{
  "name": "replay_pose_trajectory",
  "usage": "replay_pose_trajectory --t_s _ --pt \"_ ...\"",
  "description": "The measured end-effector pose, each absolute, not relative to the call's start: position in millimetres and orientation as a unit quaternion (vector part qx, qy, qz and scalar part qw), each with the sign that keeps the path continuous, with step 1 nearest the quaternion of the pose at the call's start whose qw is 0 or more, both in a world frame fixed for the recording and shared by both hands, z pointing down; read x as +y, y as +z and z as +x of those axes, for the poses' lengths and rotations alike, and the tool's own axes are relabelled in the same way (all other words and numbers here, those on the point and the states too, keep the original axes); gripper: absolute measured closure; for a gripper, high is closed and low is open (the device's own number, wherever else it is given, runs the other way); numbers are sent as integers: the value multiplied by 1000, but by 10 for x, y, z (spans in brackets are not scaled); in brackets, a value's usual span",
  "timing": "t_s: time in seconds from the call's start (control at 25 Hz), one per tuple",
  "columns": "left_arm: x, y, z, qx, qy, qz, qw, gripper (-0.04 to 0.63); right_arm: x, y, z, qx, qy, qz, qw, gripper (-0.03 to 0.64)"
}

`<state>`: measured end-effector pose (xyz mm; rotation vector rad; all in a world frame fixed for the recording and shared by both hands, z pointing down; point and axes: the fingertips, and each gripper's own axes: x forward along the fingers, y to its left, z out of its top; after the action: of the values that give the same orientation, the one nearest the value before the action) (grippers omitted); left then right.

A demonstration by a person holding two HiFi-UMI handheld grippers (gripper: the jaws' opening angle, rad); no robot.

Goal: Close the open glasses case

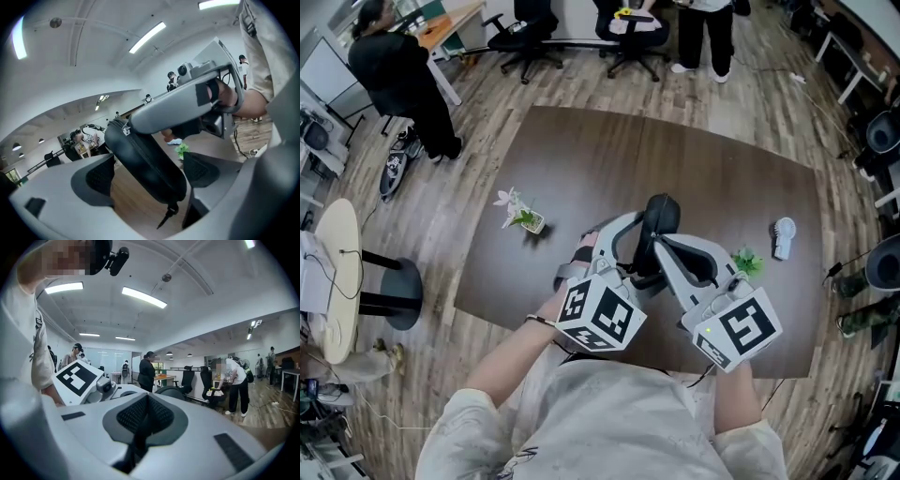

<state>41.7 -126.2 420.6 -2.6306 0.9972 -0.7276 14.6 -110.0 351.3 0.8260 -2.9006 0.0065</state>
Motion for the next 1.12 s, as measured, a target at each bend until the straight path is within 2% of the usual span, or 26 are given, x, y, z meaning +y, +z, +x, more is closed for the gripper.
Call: replay_pose_trajectory --t_s 0.04,0.24,0.44,0.64,0.84,0.92,1.12 --pt "-1288 4185 410 351 -245 -895 123 129 -1079 3523 127 -961 0 268 69 615" --pt "-1455 4078 289 404 -250 -858 194 268 -965 3524 51 -968 -6 239 81 615" --pt "-1453 4044 172 415 -251 -842 236 312 -950 3505 44 -970 -5 231 79 615" --pt "-1443 4017 126 412 -255 -834 266 314 -954 3488 56 -972 15 226 62 615" --pt "-1428 3968 174 414 -243 -837 265 227 -980 3407 62 -972 96 214 -7 615" --pt "-1441 3958 186 419 -246 -830 274 212 -997 3372 70 -967 138 212 -39 615" --pt "-1485 3906 155 436 -249 -814 294 218 -1019 3377 102 -949 237 187 -93 615"
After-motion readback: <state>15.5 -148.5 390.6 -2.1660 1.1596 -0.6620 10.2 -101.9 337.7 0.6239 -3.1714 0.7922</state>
